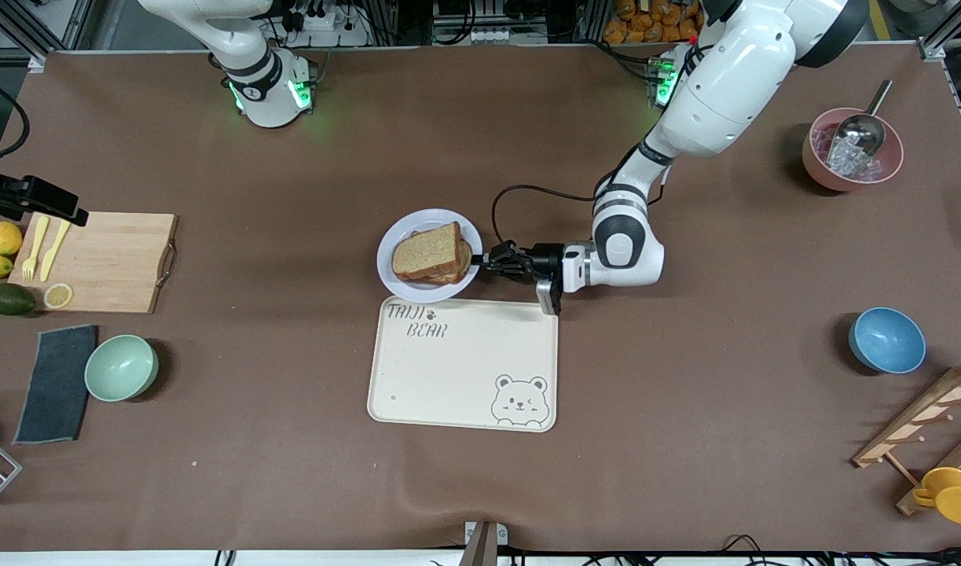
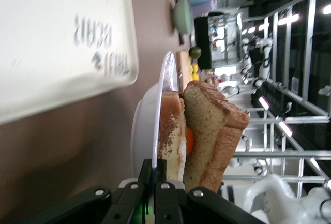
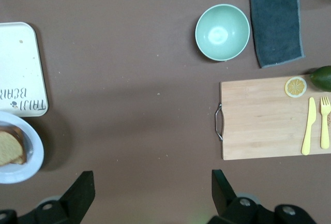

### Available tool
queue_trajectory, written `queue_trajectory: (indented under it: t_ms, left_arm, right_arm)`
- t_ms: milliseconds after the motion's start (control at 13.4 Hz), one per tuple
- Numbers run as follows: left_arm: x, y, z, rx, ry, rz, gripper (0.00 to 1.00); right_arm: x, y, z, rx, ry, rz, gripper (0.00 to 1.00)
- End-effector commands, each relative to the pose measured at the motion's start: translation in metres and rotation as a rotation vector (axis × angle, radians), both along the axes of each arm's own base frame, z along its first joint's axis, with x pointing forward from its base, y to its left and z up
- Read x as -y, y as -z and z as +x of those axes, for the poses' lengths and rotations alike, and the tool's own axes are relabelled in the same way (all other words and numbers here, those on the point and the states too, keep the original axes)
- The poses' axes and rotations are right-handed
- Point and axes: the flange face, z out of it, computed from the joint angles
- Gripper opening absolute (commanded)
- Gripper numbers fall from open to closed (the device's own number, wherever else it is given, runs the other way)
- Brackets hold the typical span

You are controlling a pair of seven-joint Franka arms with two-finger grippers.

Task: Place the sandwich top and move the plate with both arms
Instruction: 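Slide the plate onto the bear tray with the left gripper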

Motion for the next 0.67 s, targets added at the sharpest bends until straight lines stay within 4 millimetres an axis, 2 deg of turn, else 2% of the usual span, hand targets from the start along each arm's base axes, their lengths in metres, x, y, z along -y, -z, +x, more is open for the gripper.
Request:
queue_trajectory:
  t_ms: [0, 299, 524, 599]
  left_arm:
    - [-0.004, -0.029, 0.021, 0.007, -0.056, -0.064, 0.0]
    - [-0.013, -0.039, 0.049, 0.006, -0.147, -0.108, 0.0]
    - [-0.041, -0.033, 0.067, 0.003, -0.2, -0.104, 0.0]
    - [-0.044, -0.032, 0.068, 0.001, -0.207, -0.105, 0.0]
  right_arm:
    - [-0.005, -0.011, -0.011, -0.027, 0.007, 0.004, 1.0]
    - [-0.009, -0.001, -0.008, -0.044, -0.001, 0.001, 1.0]
    - [-0.008, -0.007, -0.01, -0.037, 0.019, 0.005, 1.0]
    - [-0.005, -0.007, -0.01, -0.035, 0.028, 0.014, 1.0]
